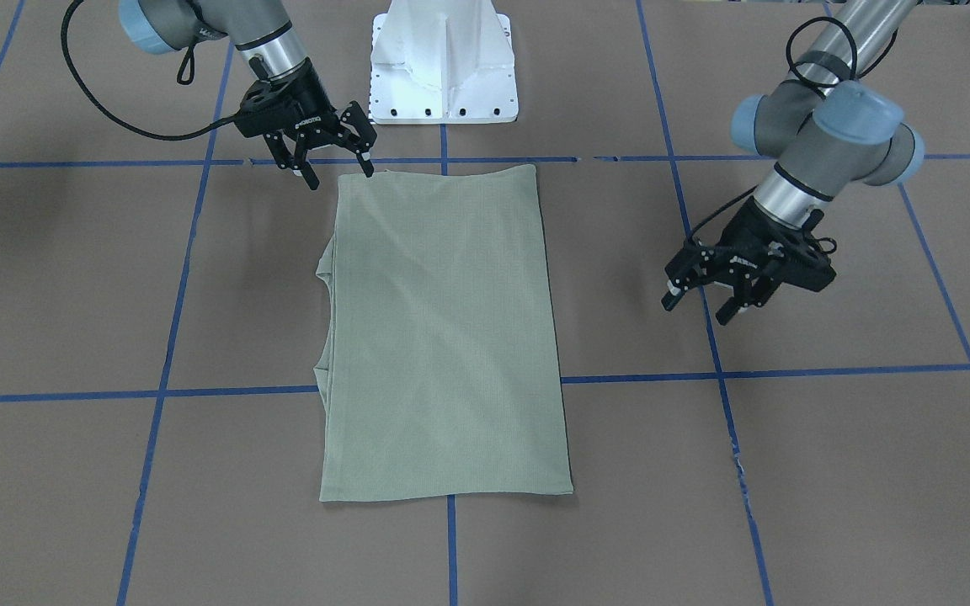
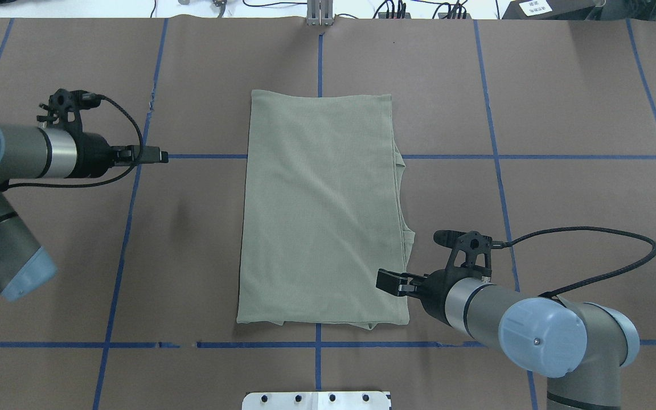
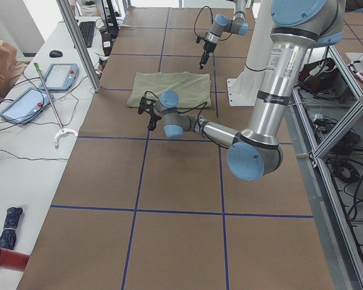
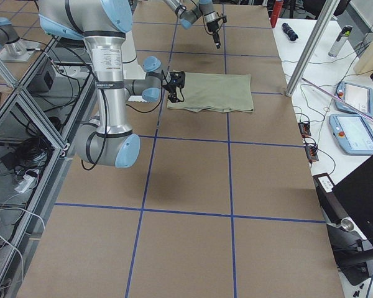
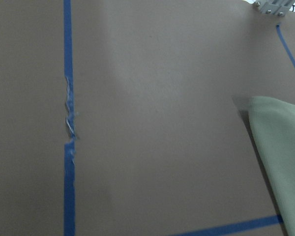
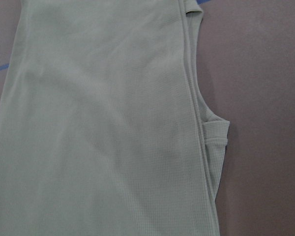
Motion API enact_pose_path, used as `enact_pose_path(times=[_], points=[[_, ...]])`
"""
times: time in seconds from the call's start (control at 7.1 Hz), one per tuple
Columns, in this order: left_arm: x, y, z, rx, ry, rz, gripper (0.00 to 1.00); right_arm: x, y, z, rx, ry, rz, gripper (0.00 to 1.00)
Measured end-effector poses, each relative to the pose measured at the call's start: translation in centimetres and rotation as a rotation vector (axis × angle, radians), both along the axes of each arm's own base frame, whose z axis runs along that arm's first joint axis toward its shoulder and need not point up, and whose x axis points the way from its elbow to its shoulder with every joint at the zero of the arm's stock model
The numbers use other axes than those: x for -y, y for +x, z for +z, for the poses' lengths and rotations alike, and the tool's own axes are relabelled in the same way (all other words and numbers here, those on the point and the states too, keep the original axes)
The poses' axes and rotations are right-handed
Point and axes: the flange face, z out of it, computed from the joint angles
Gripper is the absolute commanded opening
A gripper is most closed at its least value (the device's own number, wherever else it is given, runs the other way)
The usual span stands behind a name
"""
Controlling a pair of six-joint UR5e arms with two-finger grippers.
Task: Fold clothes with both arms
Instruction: 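Move both grippers to the shirt's near corners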
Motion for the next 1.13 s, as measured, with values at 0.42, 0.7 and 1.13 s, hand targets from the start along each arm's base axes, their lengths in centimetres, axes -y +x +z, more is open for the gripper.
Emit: enact_pose_path(times=[0.42,0.7,1.13], points=[[-12.2,5.7,-6.0,-0.154,-0.255,-0.019,1.00,1.5,1.0,1.0,0.042,-0.093,0.116,0.97],[-17.5,11.0,-7.9,-0.198,-0.370,-0.038,0.91,2.1,1.2,1.3,0.056,-0.135,0.155,0.97],[-20.8,17.4,-8.3,-0.220,-0.455,-0.057,0.91,2.3,1.2,1.4,0.060,-0.146,0.165,0.97]])
